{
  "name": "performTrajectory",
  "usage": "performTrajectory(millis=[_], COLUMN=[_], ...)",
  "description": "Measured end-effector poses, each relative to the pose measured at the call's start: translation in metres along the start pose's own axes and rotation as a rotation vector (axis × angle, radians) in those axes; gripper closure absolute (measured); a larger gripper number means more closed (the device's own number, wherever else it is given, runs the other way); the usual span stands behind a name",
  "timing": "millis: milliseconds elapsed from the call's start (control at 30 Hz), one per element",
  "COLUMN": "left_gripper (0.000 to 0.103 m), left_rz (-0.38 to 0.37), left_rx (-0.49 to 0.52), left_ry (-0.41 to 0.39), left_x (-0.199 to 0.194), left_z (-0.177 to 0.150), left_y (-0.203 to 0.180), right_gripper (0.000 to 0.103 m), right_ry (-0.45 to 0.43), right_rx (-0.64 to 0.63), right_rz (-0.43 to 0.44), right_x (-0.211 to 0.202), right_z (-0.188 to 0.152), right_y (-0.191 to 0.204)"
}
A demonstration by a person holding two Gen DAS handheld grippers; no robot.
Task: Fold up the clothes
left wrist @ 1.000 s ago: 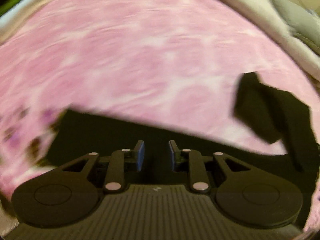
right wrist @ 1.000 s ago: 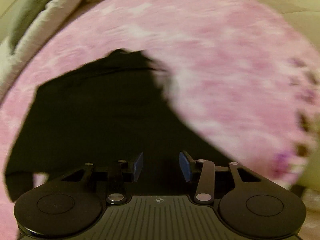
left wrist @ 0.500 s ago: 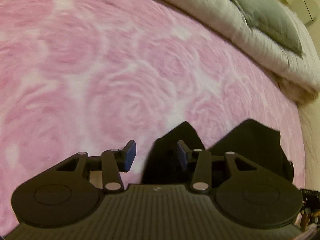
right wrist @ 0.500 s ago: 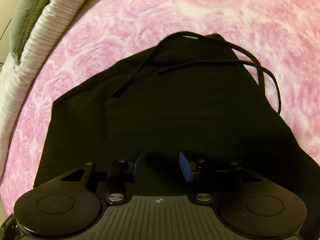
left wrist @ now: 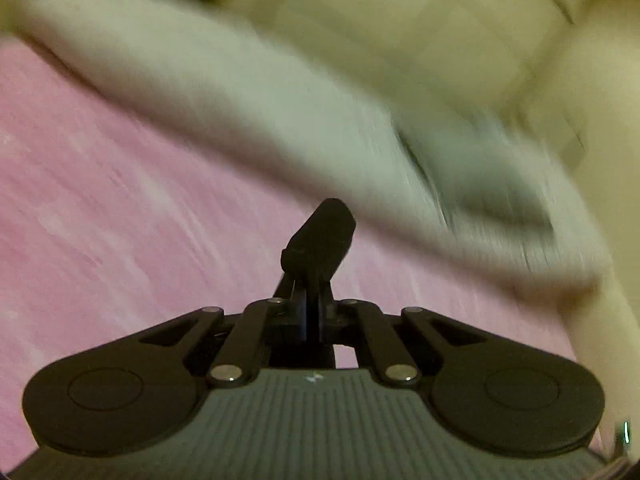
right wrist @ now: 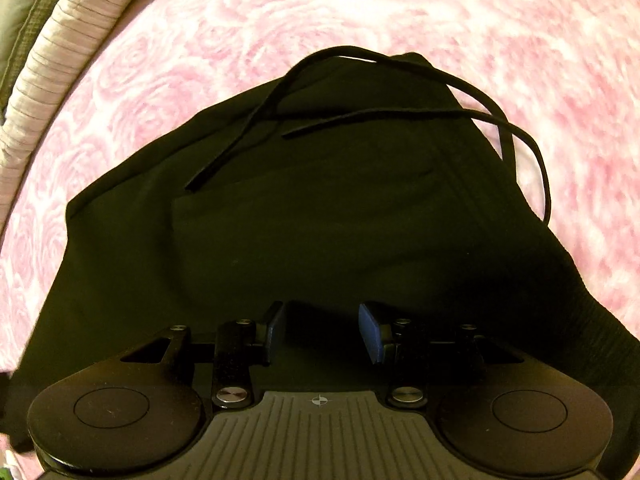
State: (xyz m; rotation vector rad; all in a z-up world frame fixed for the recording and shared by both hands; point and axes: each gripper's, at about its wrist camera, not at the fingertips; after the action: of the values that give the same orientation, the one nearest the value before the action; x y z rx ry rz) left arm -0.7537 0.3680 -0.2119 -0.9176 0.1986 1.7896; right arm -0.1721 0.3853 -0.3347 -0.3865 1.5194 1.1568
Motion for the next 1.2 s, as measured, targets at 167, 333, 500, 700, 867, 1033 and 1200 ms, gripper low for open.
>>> performTrajectory(millis=[167,333,500,700,867,1033,1200], left_gripper=[0.08,0.08,0.08,0.08,0.08,0.081,0.082], left_rz=[0.218,0.497,0.453,0.277,0.151,0.035,0.03], left_rx=[-0.09,-0.21,-0.283,-0.119,-0.039,0.036,0.198], left_ry=[0.061,0.233,0.176,0.209,0.332,0.463,0.622], left_x=[0.005,0.048,0.037,0.012,-0.01,-0.04,-0.053], left_z=[-0.003,-0.046,-0.045,-0.045,-0.087,-0.145,-0.207], left_y=[0.087,0.143,0.145,0.104,0.057,0.01,-0.039], right_gripper=[0.059,0.059,0.059,0.059,0.059,0.059,0.059], right_ry=[-0.018,-0.015,-0.022,-0.073,-0.077,-0.109,-0.111], right_rx=[-0.009,-0.083,-0.127,-0.103,-0.129,-0.155,-0.137], right_rz=[0.001,-0.027,-0.029,-0.054,-0.137,-0.168,-0.204], right_x=[-0.001,-0.009,-0.025,-0.054,-0.071,-0.101,-0.131], right_z=[-0.008,-0.016,-0.022,-0.04,-0.068,-0.094,-0.112], right_y=[0.004,0.009,0.006,-0.013,-0.03,-0.046,-0.087])
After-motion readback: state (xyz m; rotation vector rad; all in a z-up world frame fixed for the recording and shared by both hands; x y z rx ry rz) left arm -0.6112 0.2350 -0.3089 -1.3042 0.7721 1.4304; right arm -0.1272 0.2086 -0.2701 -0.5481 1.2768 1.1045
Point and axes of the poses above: each gripper's, at about its wrist camera, not at the fingertips, and x roughly the way its jaws point, y to its left, z to its top, and after that the axes turned 13 degrees about z, right-handed
